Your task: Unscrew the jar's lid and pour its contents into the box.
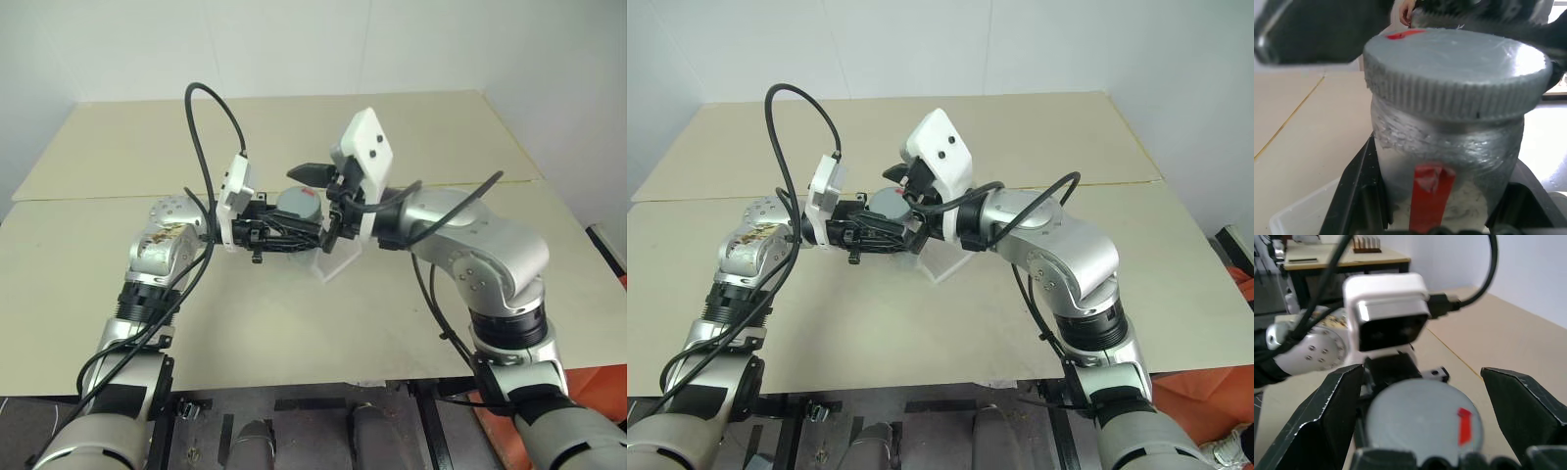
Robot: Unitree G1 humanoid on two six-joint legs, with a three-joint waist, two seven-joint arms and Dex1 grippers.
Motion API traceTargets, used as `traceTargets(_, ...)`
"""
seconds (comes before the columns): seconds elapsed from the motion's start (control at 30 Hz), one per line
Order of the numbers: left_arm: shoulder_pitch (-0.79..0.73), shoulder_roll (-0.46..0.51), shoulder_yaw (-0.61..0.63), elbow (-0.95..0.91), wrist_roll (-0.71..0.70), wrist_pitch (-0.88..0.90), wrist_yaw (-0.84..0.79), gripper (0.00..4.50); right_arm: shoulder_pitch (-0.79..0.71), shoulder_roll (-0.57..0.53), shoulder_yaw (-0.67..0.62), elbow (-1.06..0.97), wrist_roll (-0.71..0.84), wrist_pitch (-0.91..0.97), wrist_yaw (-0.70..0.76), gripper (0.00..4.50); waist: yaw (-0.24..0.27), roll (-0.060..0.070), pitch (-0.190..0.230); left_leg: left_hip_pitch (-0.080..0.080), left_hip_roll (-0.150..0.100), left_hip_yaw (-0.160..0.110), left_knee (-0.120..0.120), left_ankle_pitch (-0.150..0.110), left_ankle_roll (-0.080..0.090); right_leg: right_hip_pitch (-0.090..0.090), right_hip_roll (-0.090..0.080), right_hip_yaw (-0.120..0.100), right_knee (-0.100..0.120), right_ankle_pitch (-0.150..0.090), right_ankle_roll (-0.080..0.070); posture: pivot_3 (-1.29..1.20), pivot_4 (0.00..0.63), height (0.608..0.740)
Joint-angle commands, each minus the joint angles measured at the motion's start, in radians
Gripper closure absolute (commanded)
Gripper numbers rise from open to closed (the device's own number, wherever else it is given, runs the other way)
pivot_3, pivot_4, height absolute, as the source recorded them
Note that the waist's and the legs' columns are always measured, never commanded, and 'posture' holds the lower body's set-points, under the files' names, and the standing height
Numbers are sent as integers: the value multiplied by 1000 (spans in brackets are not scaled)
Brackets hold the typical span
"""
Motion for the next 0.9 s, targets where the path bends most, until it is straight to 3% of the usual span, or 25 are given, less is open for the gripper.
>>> traceTargets(0.03, -8, 14, 22, -30, -7, -17, 1, 2578, -17, -10, -33, -13, -14, -34, 12, 37, 0, 0, 0, 0, 0, 0, 0, 0, 0, 0, 0, 0, 0, 0, 0, 0, 150, 740)
traceTargets(0.9, 27, 49, 31, -65, -18, -9, 4, 2578, 114, -159, -135, -133, 59, -16, 82, 37, 2, 0, 0, 0, 0, 0, 0, 0, 0, 0, 0, 0, -1, 0, 0, 0, 150, 740)
